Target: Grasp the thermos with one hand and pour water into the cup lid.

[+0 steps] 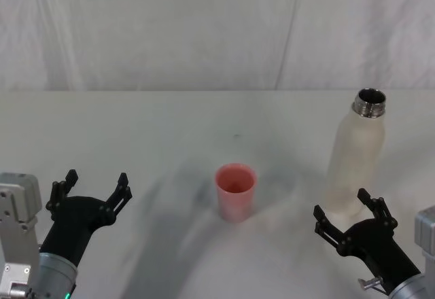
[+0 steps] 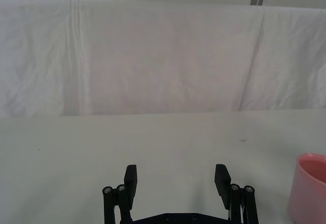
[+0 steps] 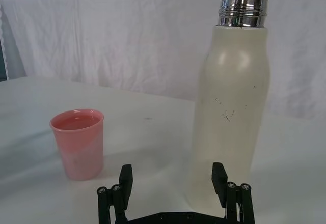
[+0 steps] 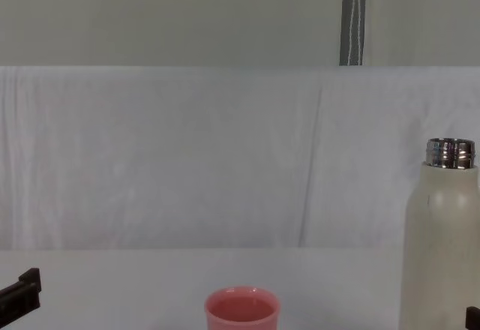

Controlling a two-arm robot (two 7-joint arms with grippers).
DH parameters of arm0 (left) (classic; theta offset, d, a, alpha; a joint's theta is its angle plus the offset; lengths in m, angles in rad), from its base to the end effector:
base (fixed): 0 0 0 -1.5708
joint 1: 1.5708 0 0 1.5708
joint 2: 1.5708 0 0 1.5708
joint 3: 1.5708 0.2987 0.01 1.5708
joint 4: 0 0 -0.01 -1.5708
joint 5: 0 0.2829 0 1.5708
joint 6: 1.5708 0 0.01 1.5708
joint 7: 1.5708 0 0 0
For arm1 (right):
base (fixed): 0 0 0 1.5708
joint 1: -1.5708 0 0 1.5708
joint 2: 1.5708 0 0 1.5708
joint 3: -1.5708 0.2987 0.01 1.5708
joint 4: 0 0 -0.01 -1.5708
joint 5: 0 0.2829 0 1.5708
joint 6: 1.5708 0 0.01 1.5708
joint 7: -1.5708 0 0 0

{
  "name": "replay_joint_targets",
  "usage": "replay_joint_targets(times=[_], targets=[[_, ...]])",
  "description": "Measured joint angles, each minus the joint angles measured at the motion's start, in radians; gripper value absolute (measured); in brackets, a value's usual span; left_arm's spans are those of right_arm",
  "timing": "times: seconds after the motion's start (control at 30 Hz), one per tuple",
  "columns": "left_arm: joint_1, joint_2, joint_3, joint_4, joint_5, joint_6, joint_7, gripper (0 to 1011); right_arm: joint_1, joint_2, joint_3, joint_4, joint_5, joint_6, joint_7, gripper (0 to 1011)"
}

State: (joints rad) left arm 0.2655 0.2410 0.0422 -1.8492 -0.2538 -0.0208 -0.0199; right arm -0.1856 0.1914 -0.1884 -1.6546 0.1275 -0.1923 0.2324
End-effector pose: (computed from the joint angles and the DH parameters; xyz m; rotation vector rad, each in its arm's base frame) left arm 0.2250 0.0423 -0.2933 -0.0380 0.0140 1.4459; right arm 0.2388 0.0017 -0.3377 0.0244 -0.0603 -1.1318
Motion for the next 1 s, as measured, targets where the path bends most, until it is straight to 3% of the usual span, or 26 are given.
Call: replay_joint_targets(times=[1.0], targets=[[0.0,0.0,0.0,0.0,0.0,0.0,0.0,1001,0.059,-0.01,-0.024,0.061,0.0,-0.014,0.004,1001]])
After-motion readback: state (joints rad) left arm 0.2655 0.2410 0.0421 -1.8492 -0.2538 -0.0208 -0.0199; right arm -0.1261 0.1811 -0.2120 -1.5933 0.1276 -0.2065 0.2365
